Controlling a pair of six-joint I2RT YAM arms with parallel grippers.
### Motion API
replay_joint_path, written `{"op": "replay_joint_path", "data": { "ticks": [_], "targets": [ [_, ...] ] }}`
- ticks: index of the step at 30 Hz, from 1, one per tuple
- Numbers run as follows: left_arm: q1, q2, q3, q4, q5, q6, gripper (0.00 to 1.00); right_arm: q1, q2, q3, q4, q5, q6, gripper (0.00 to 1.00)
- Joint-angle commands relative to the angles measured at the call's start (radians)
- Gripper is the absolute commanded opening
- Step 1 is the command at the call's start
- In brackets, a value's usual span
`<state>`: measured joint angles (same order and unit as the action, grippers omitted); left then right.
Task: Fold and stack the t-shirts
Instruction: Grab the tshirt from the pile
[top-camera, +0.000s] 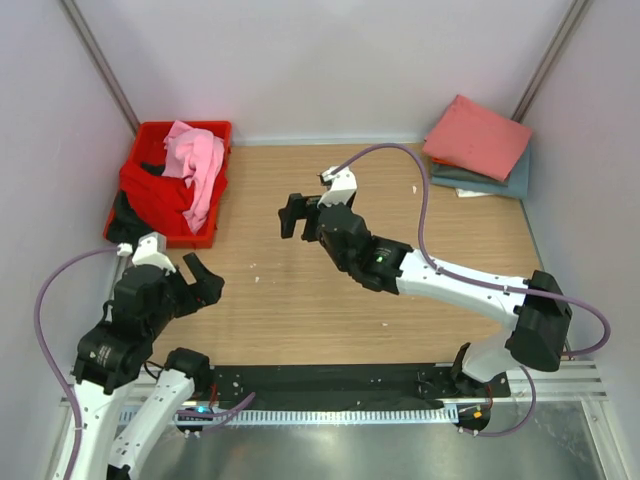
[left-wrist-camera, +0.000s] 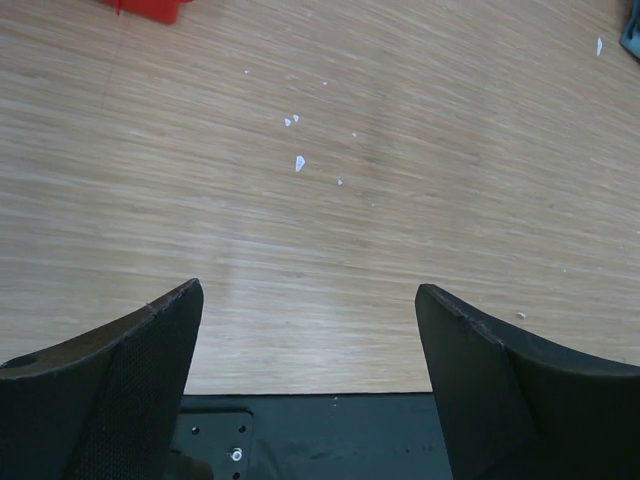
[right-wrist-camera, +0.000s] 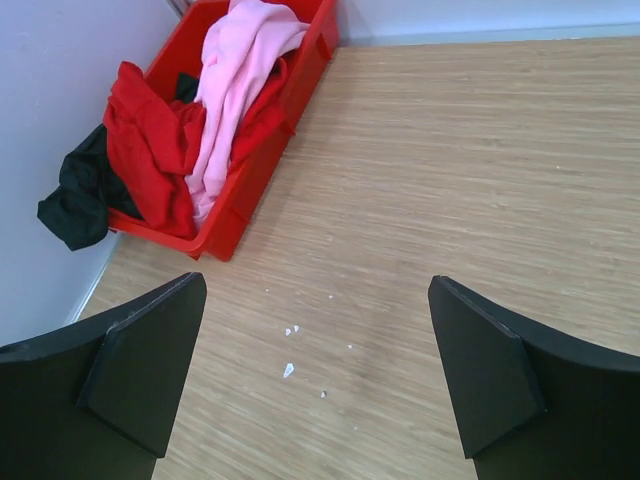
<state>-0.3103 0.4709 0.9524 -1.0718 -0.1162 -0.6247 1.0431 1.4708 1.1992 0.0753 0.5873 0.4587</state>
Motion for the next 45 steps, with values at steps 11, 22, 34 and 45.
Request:
{"op": "replay_joint_path", "data": {
  "ticks": [11,22,34,45],
  "targets": [
    [0.007,0.205,0.218,0.131,-0.161,0.048,1.0,-0.005,-0.271,-0.116,0.043,0.016,-0.064,1.0],
    [0.079,0.796,0.73,0.223,-0.288,0.12,1.0,-0.017,-0.365,-0.121,-0.069,-0.023,-0.045,1.0],
    [0.401,1.31,0.964,0.193,-0.114,0.082,0.78,-0.028,-0.601,-0.375,-0.23,-0.17,0.144,1.0],
    [0.41,1.507,0.978,0.176,-0.123,0.099,0.56,-0.028,-0.584,-0.414,-0.279,-0.159,0.173,1.0]
  ]
}}
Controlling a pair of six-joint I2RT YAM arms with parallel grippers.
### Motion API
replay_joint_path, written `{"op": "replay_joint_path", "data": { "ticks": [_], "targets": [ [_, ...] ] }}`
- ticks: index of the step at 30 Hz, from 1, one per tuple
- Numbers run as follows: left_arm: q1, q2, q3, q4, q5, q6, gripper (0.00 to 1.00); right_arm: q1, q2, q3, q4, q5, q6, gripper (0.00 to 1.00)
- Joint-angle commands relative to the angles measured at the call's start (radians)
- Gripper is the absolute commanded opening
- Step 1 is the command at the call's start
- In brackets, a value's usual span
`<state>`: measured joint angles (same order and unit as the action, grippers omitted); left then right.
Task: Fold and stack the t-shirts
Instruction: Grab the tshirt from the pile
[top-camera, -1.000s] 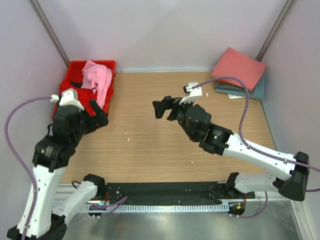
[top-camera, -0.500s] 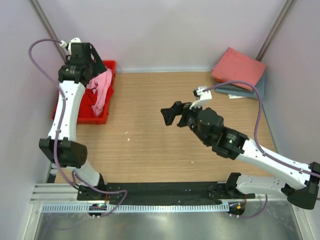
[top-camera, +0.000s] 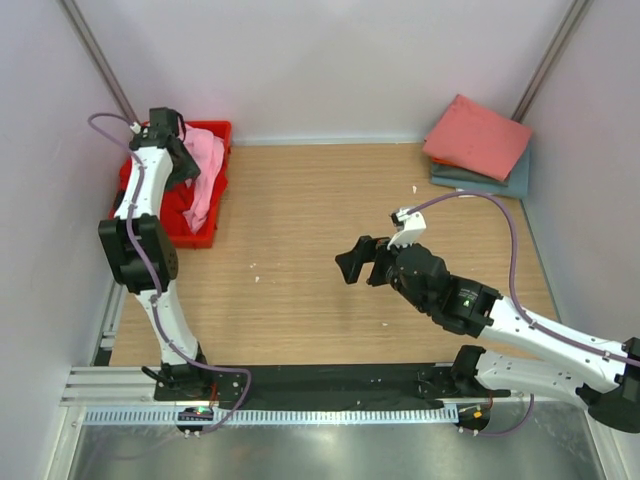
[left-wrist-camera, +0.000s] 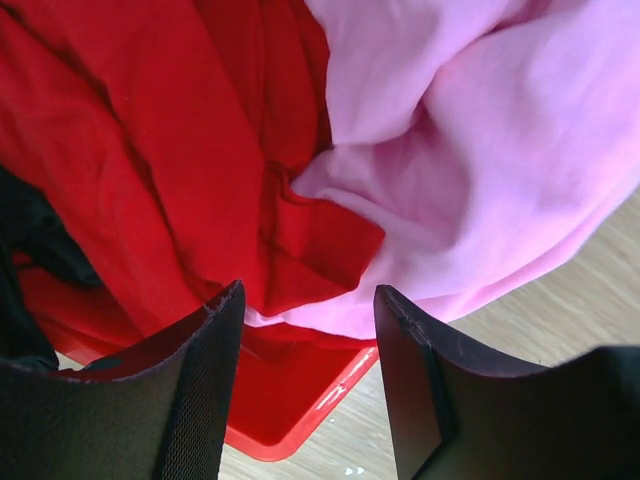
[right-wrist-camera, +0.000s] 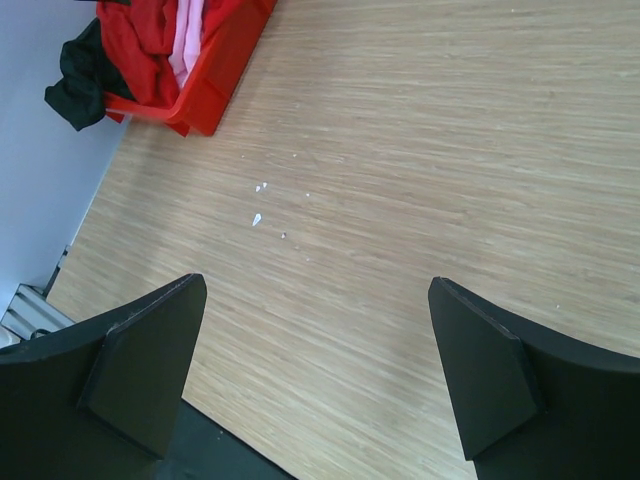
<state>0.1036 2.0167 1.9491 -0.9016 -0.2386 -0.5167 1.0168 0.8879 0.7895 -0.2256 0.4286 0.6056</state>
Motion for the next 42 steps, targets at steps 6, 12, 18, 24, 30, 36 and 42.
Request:
{"op": "replay_joint_path", "data": {
  "ticks": [6,12,18,24,30,36,42],
  "targets": [
    [-0.004,-0.131,-0.238,0.13,-0.001,-0.022,0.55,-0.003,0.042,0.002,0.037,-0.001,0.023,1.0],
    [-0.004,-0.101,-0.211,0.129,0.012,-0.013,0.53,-0.001,0.068,-0.001,0.051,-0.014,0.029,1.0],
    [-0.004,-0.044,-0.148,0.104,-0.021,0.0,0.53,-0.001,0.063,-0.009,0.045,-0.007,0.033,1.0],
    [-0.004,0.008,-0.104,0.089,-0.001,0.003,0.49,-0.001,0.069,-0.015,0.043,-0.002,0.034,1.0],
    [-0.004,0.03,-0.096,0.086,-0.013,0.006,0.39,-0.001,0.089,-0.015,0.055,-0.014,0.037,1.0],
    [-0.002,0.04,-0.102,0.086,-0.005,0.006,0.15,-0.001,0.089,-0.016,0.054,-0.016,0.04,1.0],
    [-0.005,-0.007,-0.113,0.081,-0.022,0.001,0.0,-0.001,0.085,-0.018,0.052,-0.011,0.04,1.0]
  ]
}}
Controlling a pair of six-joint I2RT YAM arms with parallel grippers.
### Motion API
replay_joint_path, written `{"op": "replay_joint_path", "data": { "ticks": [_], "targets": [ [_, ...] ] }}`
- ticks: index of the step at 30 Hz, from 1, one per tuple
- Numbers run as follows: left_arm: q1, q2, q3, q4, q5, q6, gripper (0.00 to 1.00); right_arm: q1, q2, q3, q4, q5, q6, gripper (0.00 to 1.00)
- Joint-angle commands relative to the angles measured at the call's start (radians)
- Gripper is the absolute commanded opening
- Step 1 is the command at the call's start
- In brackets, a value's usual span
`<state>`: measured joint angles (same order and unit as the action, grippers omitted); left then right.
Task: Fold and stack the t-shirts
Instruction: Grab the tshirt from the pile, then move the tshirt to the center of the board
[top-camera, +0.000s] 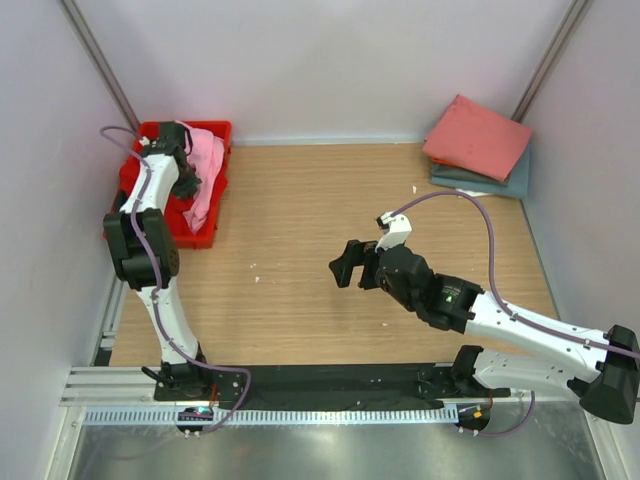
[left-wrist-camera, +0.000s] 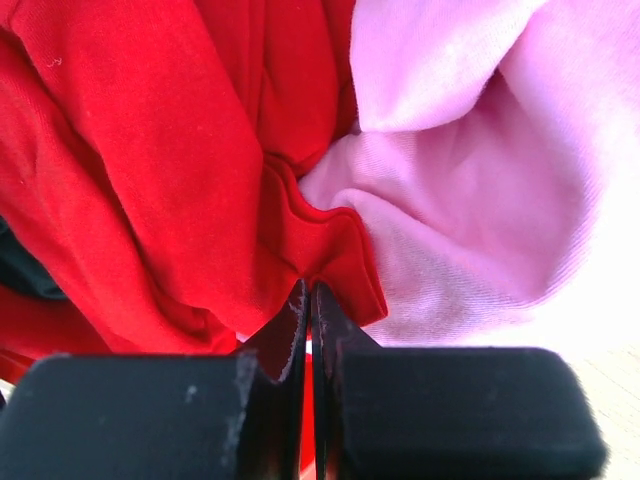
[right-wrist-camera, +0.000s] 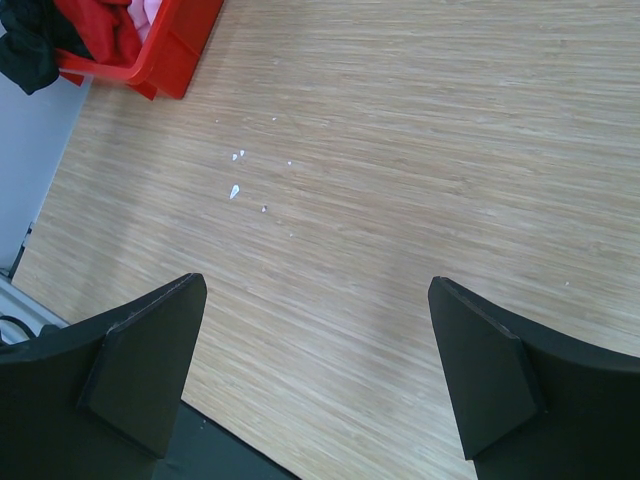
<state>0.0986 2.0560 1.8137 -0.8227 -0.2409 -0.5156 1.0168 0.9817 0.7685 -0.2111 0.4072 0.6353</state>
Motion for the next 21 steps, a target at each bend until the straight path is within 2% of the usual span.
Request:
{"op": "replay_joint_path", "data": {
  "ticks": [1,6,8,9,10,12,13,15,17,18,19,20,21],
  "targets": [
    [0.0,-0.063,0.022,-0.003,-0.024,-0.001,0.0,-0.001,-0.008,0.003,0.035,0.012,0.009,1.0],
    [-0.025,-0.251,0.068,-0.027,-0.07,-0.006,0.0,-0.001,-0.017,0.026,0.01,0.051,-0.006,1.0],
    [-0.089,-0.302,0.154,-0.049,-0.086,0.028,0.0,-0.001,-0.031,0.051,-0.042,0.129,-0.017,1.0],
    [-0.147,-0.339,0.198,-0.058,-0.093,0.049,0.0,-0.004,-0.047,0.081,-0.063,0.162,-0.029,1.0],
    [-0.249,-0.349,0.31,-0.088,-0.128,0.093,0.0,-0.003,-0.058,0.098,-0.111,0.195,-0.034,1.0],
    [-0.38,-0.323,0.471,-0.145,-0.191,0.149,0.0,-0.015,-0.092,0.159,-0.166,0.309,-0.04,1.0],
    [-0.519,-0.294,0.665,-0.206,-0.233,0.198,0.0,-0.021,-0.103,0.182,-0.224,0.349,-0.04,1.0],
    [-0.685,-0.217,0.92,-0.272,-0.216,0.224,0.0,-0.041,-0.139,0.251,-0.314,0.455,-0.026,1.0],
    [-0.769,-0.23,0.909,-0.244,-0.144,0.247,0.0,-0.05,-0.167,0.305,-0.371,0.516,-0.008,1.0],
    [-0.831,-0.287,0.78,-0.171,-0.121,0.25,0.0,-0.05,-0.181,0.319,-0.423,0.572,0.004,1.0],
    [-0.847,-0.309,0.707,-0.138,-0.086,0.246,0.0,-0.053,-0.211,0.33,-0.448,0.594,0.026,1.0],
    [-0.856,-0.324,0.65,-0.116,0.013,0.24,0.03,-0.053,-0.227,0.344,-0.473,0.614,0.039,1.0],
    [-0.864,-0.323,0.585,-0.113,0.062,0.236,0.21,-0.053,-0.245,0.347,-0.509,0.63,0.05,1.0]
  ]
}}
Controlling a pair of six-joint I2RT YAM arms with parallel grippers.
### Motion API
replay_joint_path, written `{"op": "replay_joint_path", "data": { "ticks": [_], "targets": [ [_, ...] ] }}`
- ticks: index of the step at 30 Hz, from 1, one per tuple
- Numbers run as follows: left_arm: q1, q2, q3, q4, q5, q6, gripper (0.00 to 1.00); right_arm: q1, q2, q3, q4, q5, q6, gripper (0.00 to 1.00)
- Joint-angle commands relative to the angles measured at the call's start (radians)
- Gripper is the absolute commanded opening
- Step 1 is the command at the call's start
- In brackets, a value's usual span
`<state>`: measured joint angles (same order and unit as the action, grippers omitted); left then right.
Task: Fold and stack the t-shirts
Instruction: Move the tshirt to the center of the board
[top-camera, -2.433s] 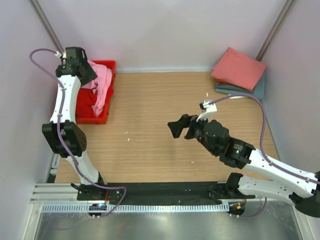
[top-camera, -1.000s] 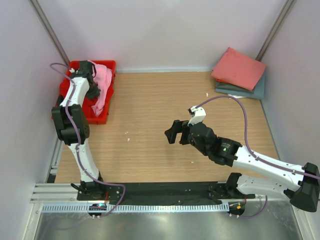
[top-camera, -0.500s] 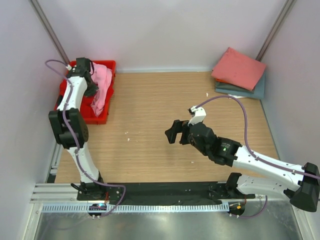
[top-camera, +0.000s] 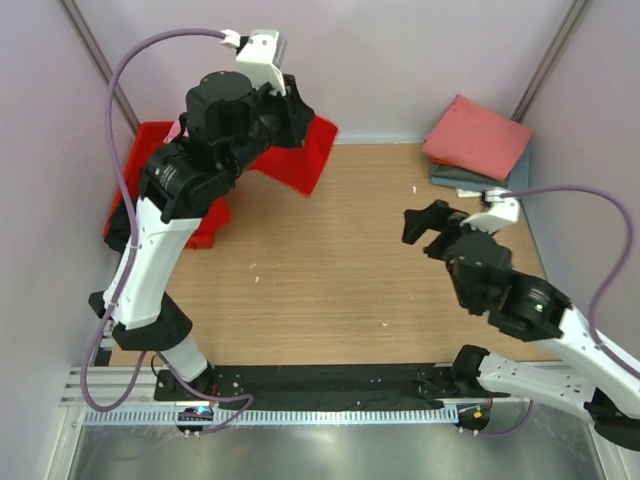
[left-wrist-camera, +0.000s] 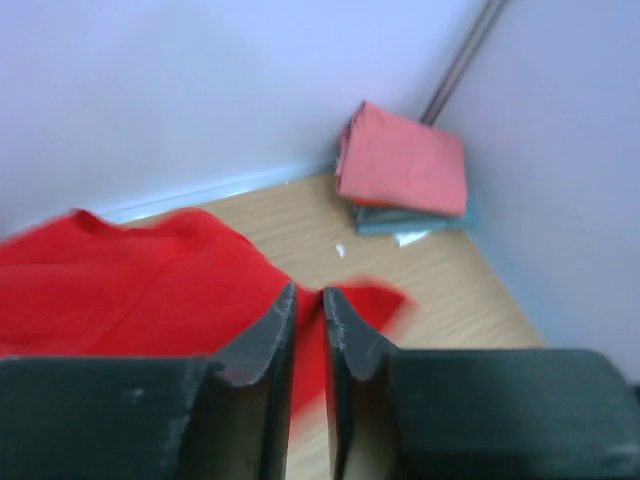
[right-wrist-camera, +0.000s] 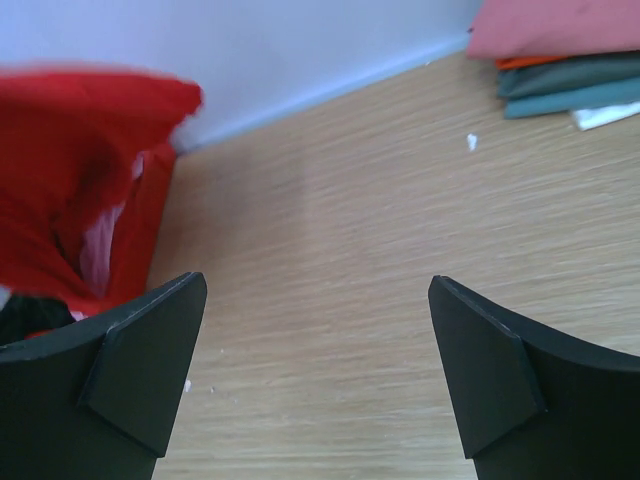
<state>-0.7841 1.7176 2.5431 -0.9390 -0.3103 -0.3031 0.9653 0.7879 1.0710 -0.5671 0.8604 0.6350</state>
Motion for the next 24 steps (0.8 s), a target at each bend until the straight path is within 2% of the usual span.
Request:
{"op": "replay_joint_path", "data": {
  "ticks": [1,2,3,4,6,8,9,12,13,16,18,19,20,21,22,23,24],
  "targets": [
    [0.014,0.054,-0.155,-0.018,0.143,0.019,0.37,-0.002,-0.079,0.044,-0.165,0.18,0.055,1.0],
    [0.013,0.081,-0.155,-0.049,0.14,0.0,0.54,-0.002,-0.093,0.044,-0.177,0.18,0.063,1.0],
    [0.013,0.111,-0.143,-0.12,0.142,-0.008,0.82,0.0,-0.104,0.047,-0.209,0.184,0.072,1.0],
    [0.013,0.175,-0.135,-0.157,0.142,-0.02,0.9,-0.002,-0.111,0.05,-0.229,0.186,0.087,1.0],
    [0.011,0.217,-0.15,-0.231,0.177,-0.057,0.99,-0.002,-0.127,0.072,-0.295,0.196,0.107,1.0],
    [0.002,0.203,-0.194,-0.245,0.182,-0.076,1.0,0.0,-0.141,0.076,-0.315,0.2,0.111,1.0],
    [-0.009,0.177,-0.28,-0.213,0.157,-0.085,1.0,-0.002,-0.141,0.073,-0.32,0.195,0.106,1.0],
    [-0.009,0.019,-0.462,-0.12,0.104,-0.09,1.0,-0.002,-0.09,0.037,-0.283,0.097,0.091,1.0],
    [-0.009,-0.024,-0.493,-0.112,0.085,-0.091,1.0,-0.002,-0.067,0.021,-0.263,0.012,0.094,1.0],
    [-0.004,-0.168,-0.624,-0.106,0.005,-0.102,1.0,-0.002,0.072,-0.084,-0.145,-0.134,0.106,1.0],
    [0.006,-0.275,-0.749,-0.089,-0.027,-0.119,1.0,-0.016,0.188,-0.098,-0.062,-0.164,0.1,1.0],
    [0.008,-0.308,-0.792,-0.087,-0.071,-0.145,1.0,-0.036,0.227,-0.097,-0.038,-0.19,0.091,1.0],
    [0.019,-0.344,-0.87,-0.096,-0.094,-0.163,1.0,-0.069,0.261,-0.086,0.02,-0.289,0.077,1.0],
    [0.026,-0.408,-0.941,-0.11,-0.136,-0.188,1.0,-0.17,0.334,-0.085,0.094,-0.454,0.04,1.0],
    [0.026,-0.449,-0.942,-0.11,-0.148,-0.195,1.0,-0.23,0.37,-0.082,0.095,-0.455,0.025,1.0],
    [0.031,-0.488,-1.015,-0.112,-0.16,-0.198,1.0,-0.282,0.414,-0.071,0.157,-0.583,0.002,1.0],
    [0.035,-0.527,-1.053,-0.104,-0.17,-0.2,1.0,-0.337,0.457,-0.05,0.179,-0.621,-0.017,1.0]
  ]
}}
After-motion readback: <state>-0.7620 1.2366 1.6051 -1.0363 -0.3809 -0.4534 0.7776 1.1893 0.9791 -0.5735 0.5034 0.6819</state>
